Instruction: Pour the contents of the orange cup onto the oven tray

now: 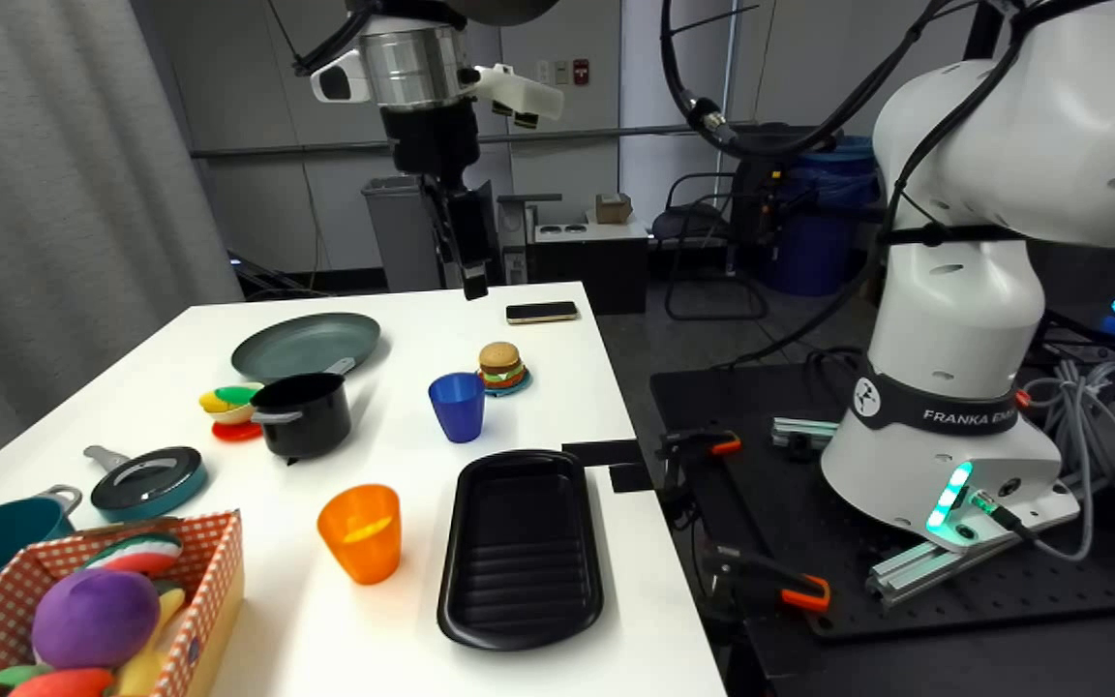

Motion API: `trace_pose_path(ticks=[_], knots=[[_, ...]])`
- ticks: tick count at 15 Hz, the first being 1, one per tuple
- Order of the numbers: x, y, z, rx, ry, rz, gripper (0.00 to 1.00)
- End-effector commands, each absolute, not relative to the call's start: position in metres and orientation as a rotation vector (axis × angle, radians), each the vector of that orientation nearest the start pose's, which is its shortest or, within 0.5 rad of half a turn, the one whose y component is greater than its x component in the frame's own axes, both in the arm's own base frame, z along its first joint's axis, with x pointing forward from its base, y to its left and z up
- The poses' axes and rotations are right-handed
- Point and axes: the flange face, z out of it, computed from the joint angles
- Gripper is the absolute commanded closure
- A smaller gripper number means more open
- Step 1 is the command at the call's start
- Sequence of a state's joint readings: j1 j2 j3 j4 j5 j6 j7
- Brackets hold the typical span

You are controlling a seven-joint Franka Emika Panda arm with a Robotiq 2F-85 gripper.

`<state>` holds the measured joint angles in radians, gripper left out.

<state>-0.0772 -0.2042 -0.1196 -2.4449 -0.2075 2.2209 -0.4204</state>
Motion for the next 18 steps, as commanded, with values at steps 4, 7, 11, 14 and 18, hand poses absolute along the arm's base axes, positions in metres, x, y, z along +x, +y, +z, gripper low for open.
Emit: trace_pose_path(ticks=[4,7,11,14,18], knots=[[0.472,-0.067,0.349,-3.230,-0.600,0.008,0.00],[0.482,-0.055,0.333,-3.227,-0.616,0.011,0.00],[0.496,-0.045,0.318,-3.229,-0.635,0.008,0.00],[0.510,-0.038,0.311,-3.229,-0.653,0.003,0.00],[0.531,-0.024,0.299,-3.231,-0.669,0.016,0.00]])
